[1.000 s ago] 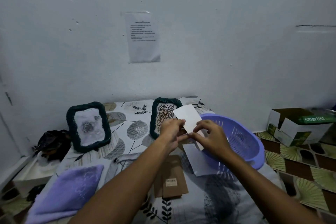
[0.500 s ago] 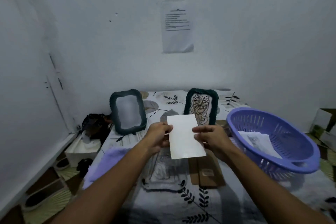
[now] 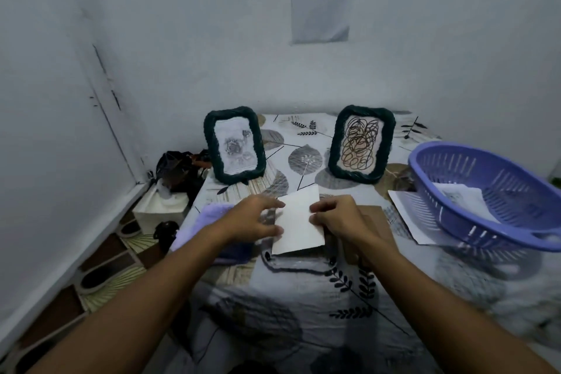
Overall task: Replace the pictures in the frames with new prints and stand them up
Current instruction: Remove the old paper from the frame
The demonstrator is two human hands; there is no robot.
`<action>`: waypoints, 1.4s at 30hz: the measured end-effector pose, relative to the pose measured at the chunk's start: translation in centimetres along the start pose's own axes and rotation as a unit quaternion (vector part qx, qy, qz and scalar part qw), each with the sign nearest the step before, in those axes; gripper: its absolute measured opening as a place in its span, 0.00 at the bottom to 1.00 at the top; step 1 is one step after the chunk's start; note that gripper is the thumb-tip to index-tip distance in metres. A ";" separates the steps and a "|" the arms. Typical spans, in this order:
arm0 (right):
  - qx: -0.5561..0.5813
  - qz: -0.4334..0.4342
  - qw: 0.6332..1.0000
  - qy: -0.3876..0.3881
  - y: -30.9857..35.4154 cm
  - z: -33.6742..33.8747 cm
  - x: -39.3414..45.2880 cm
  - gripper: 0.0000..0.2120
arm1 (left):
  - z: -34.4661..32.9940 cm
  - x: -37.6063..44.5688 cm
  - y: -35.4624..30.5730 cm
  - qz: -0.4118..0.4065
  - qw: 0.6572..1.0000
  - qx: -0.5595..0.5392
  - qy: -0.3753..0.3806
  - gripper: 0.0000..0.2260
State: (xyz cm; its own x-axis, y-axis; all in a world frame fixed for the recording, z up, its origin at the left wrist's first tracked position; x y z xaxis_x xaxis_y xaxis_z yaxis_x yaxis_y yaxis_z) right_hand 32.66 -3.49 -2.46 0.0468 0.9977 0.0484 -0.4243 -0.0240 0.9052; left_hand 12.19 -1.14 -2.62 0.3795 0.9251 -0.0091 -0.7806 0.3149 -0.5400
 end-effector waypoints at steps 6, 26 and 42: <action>-0.218 0.057 0.974 0.007 0.1 0.2 -0.5 0.15 | -1.6 -0.4 0.9 -0.010 0.990 0.121 0.066 0.26; -0.325 0.129 0.919 0.181 -1.2 1.9 -1.5 0.29 | -2.2 -0.3 2.1 0.013 0.997 0.017 0.067 0.25; -0.321 0.126 0.925 0.157 -1.7 1.8 -1.1 0.24 | -2.2 -0.3 1.7 0.010 0.999 -0.013 0.036 0.36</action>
State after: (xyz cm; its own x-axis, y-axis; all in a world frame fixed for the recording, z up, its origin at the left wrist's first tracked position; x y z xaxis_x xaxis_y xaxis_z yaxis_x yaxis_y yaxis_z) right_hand 34.98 -4.71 -3.33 -0.3494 0.9370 0.0066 -0.8404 -0.3165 0.4400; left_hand 11.78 -1.37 -5.36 0.3991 0.9133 -0.0806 -0.7758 0.2895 -0.5607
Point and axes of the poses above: each hand's wrist, its own x-axis towards the middle knuckle, its own z-axis out of the back of the hand, y = z × x, the point moved 2 cm from there along x, towards the middle knuckle, and after that the axes turned 5 degrees about z, right-handed, at the moved point
